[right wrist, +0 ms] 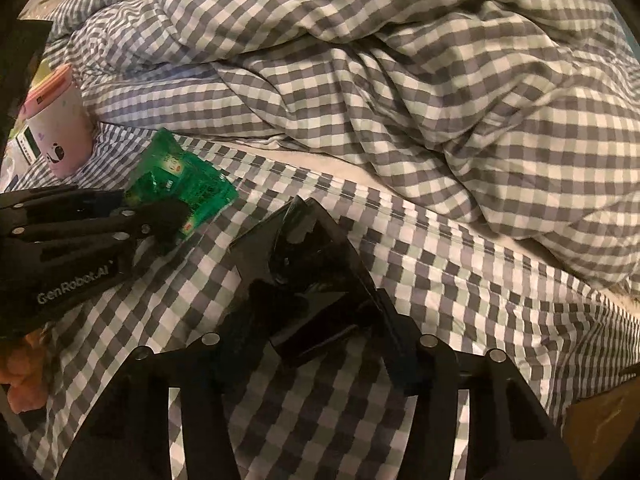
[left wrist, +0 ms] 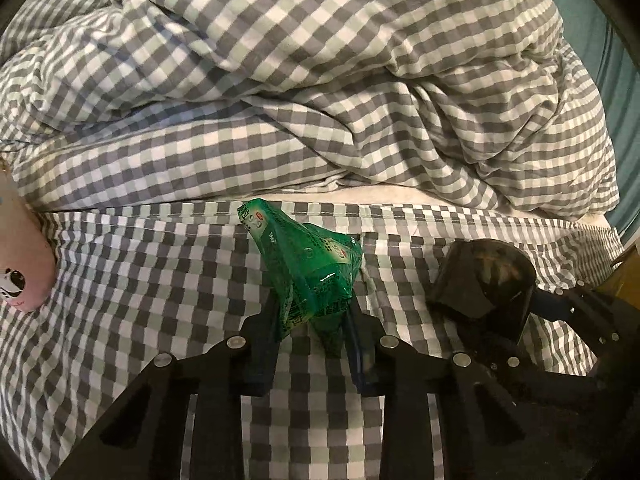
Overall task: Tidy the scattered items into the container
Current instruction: 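Close the left tool on the green packet while the right tool grasps the black case, then lift and carry the green packet and black case over the cardboard box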
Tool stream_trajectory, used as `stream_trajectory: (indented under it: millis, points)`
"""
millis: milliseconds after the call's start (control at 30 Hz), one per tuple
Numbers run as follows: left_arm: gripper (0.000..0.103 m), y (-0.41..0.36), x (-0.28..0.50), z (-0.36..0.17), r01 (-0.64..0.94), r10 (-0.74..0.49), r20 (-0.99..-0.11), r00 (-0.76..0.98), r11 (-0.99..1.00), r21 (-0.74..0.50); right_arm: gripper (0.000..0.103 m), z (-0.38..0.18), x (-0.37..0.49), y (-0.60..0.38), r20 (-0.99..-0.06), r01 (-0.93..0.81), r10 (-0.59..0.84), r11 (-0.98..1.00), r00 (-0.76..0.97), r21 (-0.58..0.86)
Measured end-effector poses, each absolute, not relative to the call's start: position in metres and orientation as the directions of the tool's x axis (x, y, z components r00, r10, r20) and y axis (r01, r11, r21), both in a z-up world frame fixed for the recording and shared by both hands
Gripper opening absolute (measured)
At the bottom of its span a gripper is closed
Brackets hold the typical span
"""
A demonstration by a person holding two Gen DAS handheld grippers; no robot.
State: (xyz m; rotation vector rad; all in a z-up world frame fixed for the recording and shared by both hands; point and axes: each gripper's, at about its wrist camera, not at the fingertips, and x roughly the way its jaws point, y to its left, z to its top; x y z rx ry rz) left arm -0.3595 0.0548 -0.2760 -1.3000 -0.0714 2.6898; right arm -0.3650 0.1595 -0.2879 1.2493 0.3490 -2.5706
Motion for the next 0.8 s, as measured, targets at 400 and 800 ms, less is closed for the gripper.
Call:
stream_trajectory:
  millis: [400,800]
  points:
    - [0.027,0.027,-0.315,-0.251,-0.115,0.153,-0.752,-0.642,-0.988,-0.102,0.031,-0.265,-0.341,0.175,-0.782,0.291,-0.137,-0.955,-0.608,-0.059]
    - [0.026,0.027,-0.268,-0.231,-0.104,0.144,-0.732,-0.666,-0.99,-0.1,0.01,-0.262,-0.294,0.175,-0.783,0.294,-0.197,-0.956,-0.59,0.018]
